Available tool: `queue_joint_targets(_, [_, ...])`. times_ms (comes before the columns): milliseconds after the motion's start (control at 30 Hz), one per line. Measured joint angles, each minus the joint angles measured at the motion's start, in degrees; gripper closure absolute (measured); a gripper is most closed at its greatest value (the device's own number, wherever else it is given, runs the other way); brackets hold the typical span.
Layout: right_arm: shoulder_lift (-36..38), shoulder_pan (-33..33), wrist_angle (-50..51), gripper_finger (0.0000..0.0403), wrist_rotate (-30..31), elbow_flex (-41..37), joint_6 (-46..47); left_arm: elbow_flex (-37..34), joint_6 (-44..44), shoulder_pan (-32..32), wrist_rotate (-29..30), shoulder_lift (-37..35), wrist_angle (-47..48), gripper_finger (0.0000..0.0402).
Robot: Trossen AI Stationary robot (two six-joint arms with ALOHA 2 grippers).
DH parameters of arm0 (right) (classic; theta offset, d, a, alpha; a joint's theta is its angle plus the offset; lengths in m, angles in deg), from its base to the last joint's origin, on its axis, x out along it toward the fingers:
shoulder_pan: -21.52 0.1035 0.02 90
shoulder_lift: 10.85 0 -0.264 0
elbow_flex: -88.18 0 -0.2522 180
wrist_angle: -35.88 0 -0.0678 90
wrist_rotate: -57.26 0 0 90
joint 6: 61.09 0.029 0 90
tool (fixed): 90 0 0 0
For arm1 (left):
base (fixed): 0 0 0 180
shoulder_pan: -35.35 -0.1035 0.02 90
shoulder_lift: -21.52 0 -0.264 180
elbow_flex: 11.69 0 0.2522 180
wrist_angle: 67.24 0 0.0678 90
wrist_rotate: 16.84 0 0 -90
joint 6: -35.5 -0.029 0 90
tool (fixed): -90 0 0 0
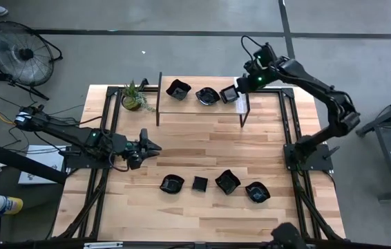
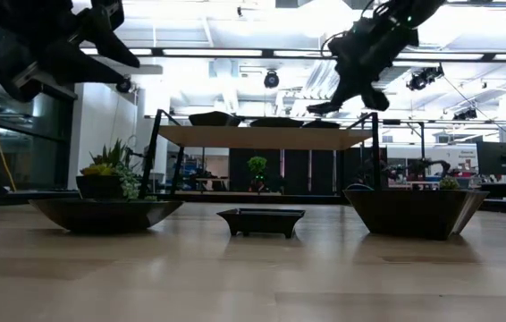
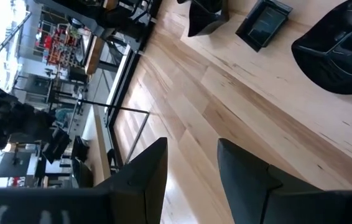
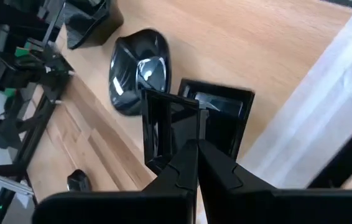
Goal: Pick & Place Mini shaped plates
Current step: Stack the black square plate on top of the black square plate on the shelf
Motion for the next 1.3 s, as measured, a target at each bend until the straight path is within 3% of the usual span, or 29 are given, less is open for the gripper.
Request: queue_joint_targets(1300, [-4.91, -2.38, -2.78, 0.0402, -3.27, -0.04, -3.57, 0.01, 3.58, 0.00, 0.12, 0.04, 2.13, 0.0266])
